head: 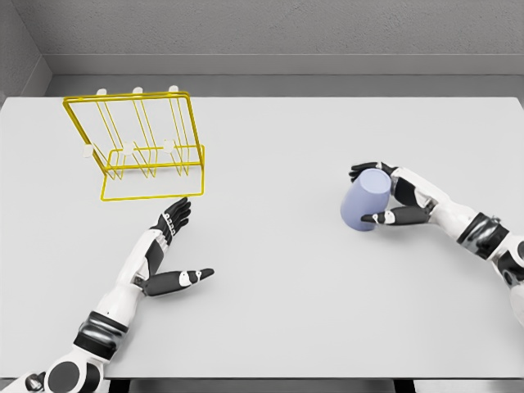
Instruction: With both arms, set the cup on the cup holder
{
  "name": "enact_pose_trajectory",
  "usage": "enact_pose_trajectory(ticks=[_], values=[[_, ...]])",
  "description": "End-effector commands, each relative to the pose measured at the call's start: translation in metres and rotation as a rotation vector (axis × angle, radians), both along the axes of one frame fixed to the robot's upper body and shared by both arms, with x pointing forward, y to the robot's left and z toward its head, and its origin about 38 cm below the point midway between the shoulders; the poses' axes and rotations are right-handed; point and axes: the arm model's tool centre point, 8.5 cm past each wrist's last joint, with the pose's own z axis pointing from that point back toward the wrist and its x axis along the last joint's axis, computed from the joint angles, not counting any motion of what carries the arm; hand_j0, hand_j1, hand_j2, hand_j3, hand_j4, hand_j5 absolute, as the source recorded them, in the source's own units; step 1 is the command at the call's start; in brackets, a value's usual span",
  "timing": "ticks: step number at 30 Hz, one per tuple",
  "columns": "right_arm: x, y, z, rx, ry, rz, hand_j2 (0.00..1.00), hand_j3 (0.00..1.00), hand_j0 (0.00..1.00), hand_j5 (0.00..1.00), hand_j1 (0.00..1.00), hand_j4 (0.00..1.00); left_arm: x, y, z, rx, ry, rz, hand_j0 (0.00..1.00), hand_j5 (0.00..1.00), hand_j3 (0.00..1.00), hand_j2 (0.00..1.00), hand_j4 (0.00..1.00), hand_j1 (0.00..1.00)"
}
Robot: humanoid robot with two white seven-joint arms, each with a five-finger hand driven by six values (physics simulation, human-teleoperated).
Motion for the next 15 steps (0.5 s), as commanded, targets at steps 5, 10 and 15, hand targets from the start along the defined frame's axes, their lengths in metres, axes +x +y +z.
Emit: enact_pose_trajectory(ticks=[5,10,15], values=[[0.0,-0.002,0.001,-0.003,-0.002,-0.003,0.4,0.4,0.4,0.4,0.4,0.4,0.0,0.0,0.0,0.002,-0.003,-0.002,1.0,1.0,1.0,1.0,1.0,1.0],[0.0,0.001,0.003,0.002,-0.008,0.005,0.37,0.37,0.37,0.37,0.37,0.37,0.0,-0.001,0.001,0.0,-0.005,-0.002,1.0,1.0,1.0,1.0,1.0,1.0],[0.001,0.006,0.016,0.001,-0.042,0.029,0.37,0.37,0.37,0.37,0.37,0.37,0.001,0.0,0.002,0.003,-0.009,-0.003,1.0,1.0,1.0,1.0,1.0,1.0]])
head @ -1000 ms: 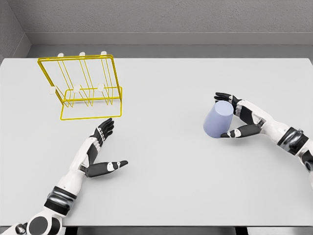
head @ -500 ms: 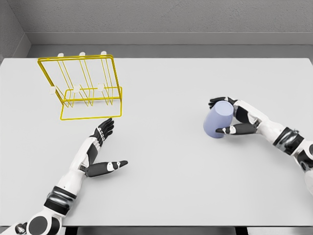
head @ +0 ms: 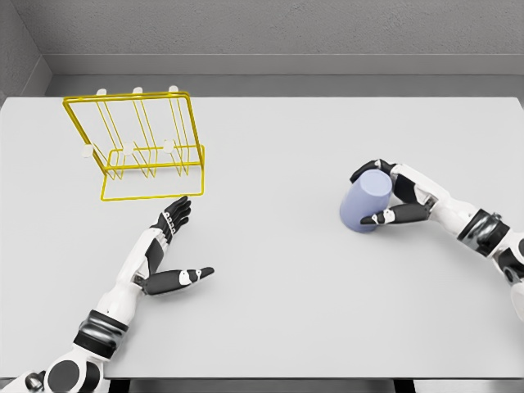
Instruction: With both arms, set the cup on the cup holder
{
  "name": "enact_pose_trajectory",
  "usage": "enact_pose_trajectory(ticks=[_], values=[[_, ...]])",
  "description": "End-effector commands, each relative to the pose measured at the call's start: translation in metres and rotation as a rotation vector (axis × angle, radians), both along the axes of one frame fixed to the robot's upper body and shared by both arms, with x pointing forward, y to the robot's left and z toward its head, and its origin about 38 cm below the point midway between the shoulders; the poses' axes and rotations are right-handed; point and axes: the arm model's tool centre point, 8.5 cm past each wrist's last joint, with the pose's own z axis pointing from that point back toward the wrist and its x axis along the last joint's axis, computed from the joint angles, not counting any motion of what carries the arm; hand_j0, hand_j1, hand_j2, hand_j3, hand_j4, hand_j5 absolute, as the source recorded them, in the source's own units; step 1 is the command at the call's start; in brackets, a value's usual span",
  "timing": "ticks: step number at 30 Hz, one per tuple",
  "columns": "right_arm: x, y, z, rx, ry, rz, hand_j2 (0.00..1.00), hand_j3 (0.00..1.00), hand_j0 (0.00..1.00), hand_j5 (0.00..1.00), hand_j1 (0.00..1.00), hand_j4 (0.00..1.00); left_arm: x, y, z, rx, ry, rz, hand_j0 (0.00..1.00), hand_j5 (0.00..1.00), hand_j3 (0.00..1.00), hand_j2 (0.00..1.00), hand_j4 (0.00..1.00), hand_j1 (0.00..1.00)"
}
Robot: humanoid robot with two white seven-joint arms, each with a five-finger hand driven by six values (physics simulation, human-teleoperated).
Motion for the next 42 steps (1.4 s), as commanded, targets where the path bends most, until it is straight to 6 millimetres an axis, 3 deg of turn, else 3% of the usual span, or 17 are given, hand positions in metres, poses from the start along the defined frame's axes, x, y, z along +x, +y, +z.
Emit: enact_pose_trajectory(ticks=[1,6,13,25,34,42], values=[[0.0,0.004,0.007,0.009,-0.018,0.015,0.37,0.37,0.37,0.37,0.37,0.37,0.0,0.0,0.0,0.002,-0.002,-0.001,1.0,1.0,1.0,1.0,1.0,1.0],[0.009,0.01,0.027,0.014,-0.065,0.032,0.37,0.37,0.37,0.37,0.37,0.37,0.0,0.001,0.001,0.005,-0.003,-0.002,1.0,1.0,1.0,1.0,1.0,1.0],[0.021,0.031,0.038,0.05,-0.098,0.059,0.36,0.36,0.36,0.36,0.36,0.36,0.0,0.001,0.001,0.005,-0.004,0.0,1.0,1.0,1.0,1.0,1.0,1.0],[0.026,0.072,0.043,0.061,-0.114,0.154,0.35,0.35,0.35,0.35,0.35,0.35,0.0,0.0,0.0,0.002,-0.001,0.001,1.0,1.0,1.0,1.0,1.0,1.0],[0.029,0.124,0.045,0.097,-0.117,0.253,0.35,0.35,0.35,0.35,0.35,0.35,-0.001,0.0,0.0,0.002,0.001,0.002,1.0,1.0,1.0,1.0,1.0,1.0],[0.024,0.142,0.045,0.097,-0.117,0.304,0.34,0.34,0.34,0.34,0.34,0.34,0.0,0.003,0.0,0.003,-0.002,0.012,1.0,1.0,1.0,1.0,1.0,1.0]])
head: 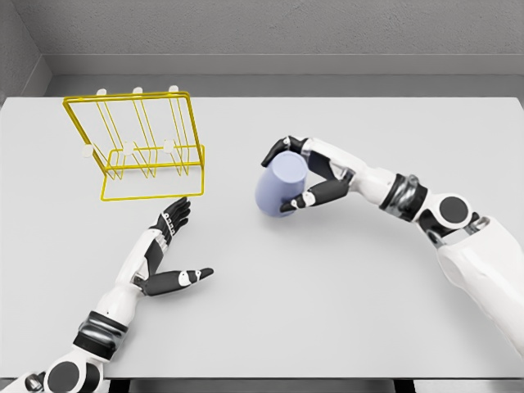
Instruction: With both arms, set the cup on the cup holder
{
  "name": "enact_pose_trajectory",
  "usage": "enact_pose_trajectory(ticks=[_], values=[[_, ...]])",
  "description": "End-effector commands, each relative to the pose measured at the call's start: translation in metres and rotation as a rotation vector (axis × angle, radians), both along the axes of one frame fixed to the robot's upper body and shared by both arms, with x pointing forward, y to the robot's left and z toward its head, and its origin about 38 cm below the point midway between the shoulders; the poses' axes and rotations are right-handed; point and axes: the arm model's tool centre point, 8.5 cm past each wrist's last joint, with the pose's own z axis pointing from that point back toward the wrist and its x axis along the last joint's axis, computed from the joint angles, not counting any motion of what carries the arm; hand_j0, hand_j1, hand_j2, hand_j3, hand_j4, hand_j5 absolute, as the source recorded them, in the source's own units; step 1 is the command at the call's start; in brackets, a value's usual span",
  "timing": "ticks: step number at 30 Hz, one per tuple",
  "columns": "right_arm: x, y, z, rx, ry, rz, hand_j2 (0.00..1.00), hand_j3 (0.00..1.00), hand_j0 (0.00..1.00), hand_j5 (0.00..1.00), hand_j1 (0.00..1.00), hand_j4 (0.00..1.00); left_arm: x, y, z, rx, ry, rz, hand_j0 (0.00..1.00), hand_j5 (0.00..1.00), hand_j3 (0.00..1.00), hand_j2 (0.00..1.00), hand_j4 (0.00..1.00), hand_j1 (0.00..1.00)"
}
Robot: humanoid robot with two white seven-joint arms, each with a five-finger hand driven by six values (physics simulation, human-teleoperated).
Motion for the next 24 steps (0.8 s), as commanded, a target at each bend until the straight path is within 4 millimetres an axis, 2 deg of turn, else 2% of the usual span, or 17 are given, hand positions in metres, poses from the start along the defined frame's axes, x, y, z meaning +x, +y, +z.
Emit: enact_pose_trajectory(ticks=[1,9,17,24], values=[[-0.003,0.008,-0.003,0.006,0.011,0.019,0.34,0.34,0.34,0.34,0.34,0.34,0.001,0.002,0.002,0.003,-0.009,0.004,1.0,1.0,1.0,1.0,1.0,1.0],[-0.005,0.028,-0.003,0.02,0.015,0.057,0.33,0.33,0.33,0.33,0.33,0.33,0.002,0.002,0.002,0.002,-0.011,0.004,1.0,1.0,1.0,1.0,1.0,1.0],[-0.01,0.055,-0.02,0.002,0.042,0.099,0.33,0.33,0.33,0.33,0.33,0.33,0.001,0.002,0.002,0.003,-0.009,0.004,1.0,1.0,1.0,1.0,1.0,1.0],[-0.009,0.053,-0.024,-0.001,0.05,0.091,0.35,0.35,0.35,0.35,0.35,0.35,0.001,0.002,0.002,0.004,-0.01,0.005,1.0,1.0,1.0,1.0,1.0,1.0]])
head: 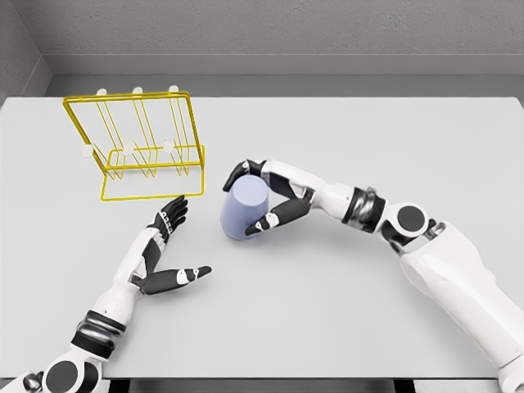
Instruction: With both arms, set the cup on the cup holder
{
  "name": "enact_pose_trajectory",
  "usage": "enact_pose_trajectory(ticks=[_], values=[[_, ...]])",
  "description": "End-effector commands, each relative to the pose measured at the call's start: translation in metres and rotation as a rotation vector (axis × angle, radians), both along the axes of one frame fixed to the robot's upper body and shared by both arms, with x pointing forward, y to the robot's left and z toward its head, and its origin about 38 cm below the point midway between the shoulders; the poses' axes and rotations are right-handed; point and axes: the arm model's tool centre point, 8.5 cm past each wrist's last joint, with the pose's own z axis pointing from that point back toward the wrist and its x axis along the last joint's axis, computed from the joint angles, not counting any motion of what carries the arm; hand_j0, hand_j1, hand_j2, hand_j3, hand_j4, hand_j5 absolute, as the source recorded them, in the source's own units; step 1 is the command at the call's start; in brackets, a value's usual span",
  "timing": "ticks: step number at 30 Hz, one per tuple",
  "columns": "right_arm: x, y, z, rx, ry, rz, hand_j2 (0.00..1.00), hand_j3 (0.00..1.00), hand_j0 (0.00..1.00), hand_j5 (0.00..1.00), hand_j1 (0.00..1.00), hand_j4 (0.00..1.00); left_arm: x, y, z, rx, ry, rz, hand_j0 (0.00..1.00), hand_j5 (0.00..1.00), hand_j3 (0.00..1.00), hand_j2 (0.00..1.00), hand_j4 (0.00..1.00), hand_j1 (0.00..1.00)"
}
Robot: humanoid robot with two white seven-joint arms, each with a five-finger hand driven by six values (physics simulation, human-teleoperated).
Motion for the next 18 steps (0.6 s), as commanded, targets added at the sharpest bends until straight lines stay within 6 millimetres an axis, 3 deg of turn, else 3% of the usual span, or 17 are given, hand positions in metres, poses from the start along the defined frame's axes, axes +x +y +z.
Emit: enact_pose_trajectory(ticks=[1,11,13,16,18], values=[[0.0003,0.0002,-0.0007,0.004,0.004,-0.002,0.35,0.35,0.35,0.35,0.35,0.35,0.0004,-0.0001,0.0007,0.002,-0.004,-0.001,1.0,1.0,1.0,1.0,1.0,1.0],[-0.0006,0.0015,-0.0087,-0.007,0.018,-0.006,0.35,0.35,0.35,0.35,0.35,0.35,0.0007,-0.0002,0.0011,0.0,-0.006,0.0,1.0,1.0,1.0,1.0,1.0,1.0],[0.0004,0.0002,-0.0096,-0.008,0.018,-0.01,0.56,0.56,0.56,0.56,0.56,0.56,0.0007,-0.0002,0.0012,-0.001,-0.007,0.0,1.0,1.0,1.0,1.0,1.0,1.0],[0.0003,-0.0004,-0.0099,-0.007,0.014,-0.011,0.6,0.6,0.6,0.6,0.6,0.6,0.0002,-0.0002,0.0008,-0.001,-0.006,0.0,1.0,1.0,1.0,1.0,1.0,1.0],[0.0006,-0.0003,-0.0099,-0.005,0.014,-0.012,0.75,0.75,0.75,0.75,0.75,0.75,0.0002,-0.0006,0.0009,-0.004,-0.007,0.0,1.0,1.0,1.0,1.0,1.0,1.0]])
